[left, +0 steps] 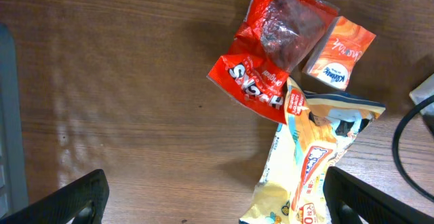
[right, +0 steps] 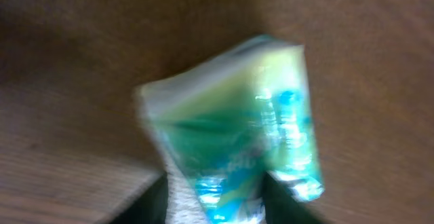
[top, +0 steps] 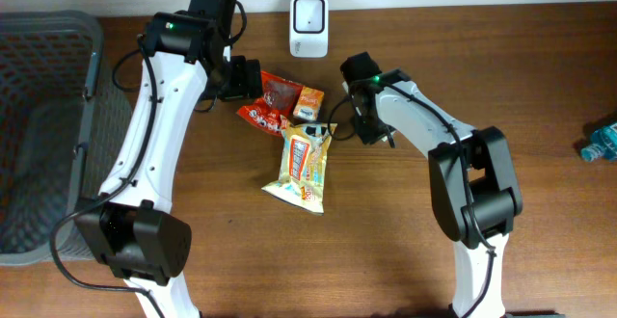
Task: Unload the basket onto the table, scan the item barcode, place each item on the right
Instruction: 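Reach the right gripper to the green tissue pack and grasp it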
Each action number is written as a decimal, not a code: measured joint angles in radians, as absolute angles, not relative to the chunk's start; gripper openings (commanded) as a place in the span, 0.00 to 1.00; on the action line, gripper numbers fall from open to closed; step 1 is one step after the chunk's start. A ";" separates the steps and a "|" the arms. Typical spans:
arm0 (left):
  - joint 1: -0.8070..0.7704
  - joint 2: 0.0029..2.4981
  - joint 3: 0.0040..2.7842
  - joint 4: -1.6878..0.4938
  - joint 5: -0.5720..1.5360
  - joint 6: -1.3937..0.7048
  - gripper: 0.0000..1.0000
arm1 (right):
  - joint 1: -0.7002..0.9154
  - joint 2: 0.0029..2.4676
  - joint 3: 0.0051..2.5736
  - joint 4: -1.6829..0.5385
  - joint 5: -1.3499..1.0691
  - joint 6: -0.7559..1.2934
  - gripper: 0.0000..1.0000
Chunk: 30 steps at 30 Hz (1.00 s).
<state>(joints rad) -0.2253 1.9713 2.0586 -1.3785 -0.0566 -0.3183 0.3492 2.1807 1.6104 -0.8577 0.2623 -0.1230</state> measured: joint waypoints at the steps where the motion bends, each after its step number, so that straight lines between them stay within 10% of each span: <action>1: -0.225 1.971 2.059 -1.378 -0.057 -0.318 0.99 | 0.343 2.181 1.610 -0.845 0.263 -0.112 0.04; 7: -0.225 1.971 2.059 -1.378 -0.057 -0.318 0.99 | 0.288 2.176 1.648 -0.869 0.127 -0.047 0.04; 17: -0.225 1.971 2.059 -1.378 -0.057 -0.318 0.99 | 0.099 2.201 1.685 -0.819 -0.795 -0.008 0.11; 30: -0.225 1.971 2.059 -1.378 -0.057 -0.318 0.99 | -0.078 2.266 1.668 -0.867 -0.591 0.167 0.47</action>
